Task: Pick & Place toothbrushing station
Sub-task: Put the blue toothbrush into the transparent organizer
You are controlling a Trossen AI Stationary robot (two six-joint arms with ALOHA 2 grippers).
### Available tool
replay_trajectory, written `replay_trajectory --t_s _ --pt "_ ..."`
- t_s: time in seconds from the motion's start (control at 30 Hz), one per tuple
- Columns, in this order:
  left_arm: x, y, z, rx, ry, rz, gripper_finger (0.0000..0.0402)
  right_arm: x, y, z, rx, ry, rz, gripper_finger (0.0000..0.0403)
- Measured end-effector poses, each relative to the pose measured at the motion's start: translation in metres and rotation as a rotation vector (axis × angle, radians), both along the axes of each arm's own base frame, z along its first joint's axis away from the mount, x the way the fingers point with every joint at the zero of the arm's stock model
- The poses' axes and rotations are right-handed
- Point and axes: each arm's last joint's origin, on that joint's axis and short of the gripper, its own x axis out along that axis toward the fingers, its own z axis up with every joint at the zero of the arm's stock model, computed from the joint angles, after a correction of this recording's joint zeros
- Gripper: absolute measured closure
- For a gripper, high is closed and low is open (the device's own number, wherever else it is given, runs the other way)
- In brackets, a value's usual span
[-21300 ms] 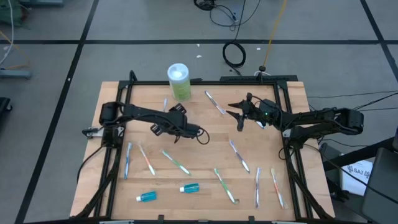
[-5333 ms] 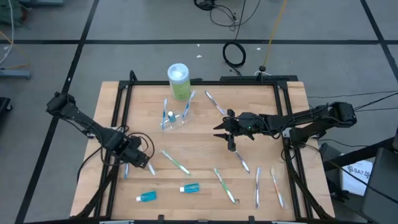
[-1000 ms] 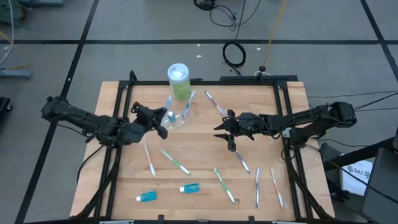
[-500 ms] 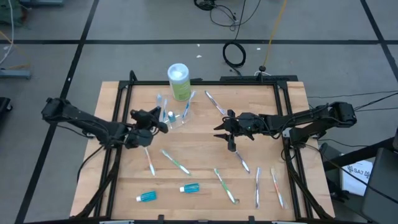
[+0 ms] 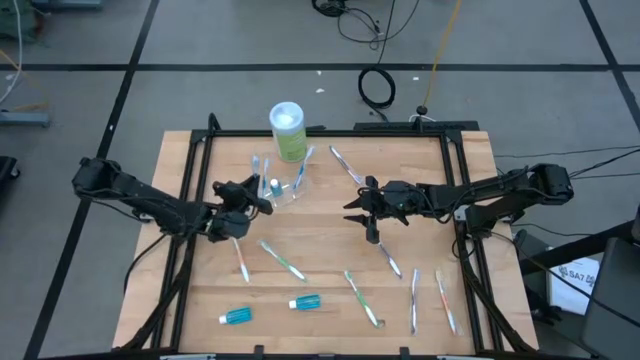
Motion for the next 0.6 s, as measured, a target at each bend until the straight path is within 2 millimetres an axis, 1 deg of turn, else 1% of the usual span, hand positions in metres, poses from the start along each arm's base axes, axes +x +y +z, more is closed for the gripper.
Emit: replay_trajectory --t_s 0.2,0.4,0.6 --pt "0.008 0.001 -0.020 -0.015 0.020 0.022 0.0371 0.000 0.000 0.000 0.000 0.000 0.000 0.0275" --pt "0.010 0.000 -0.027 -0.025 -0.009 0.045 0.0371 0.000 0.000 0.000 -0.001 0.000 0.001 0.0275" --pt "0.012 0.000 -0.029 -0.098 -0.041 -0.005 0.0371 0.000 0.000 0.000 -0.003 0.000 0.002 0.0275"
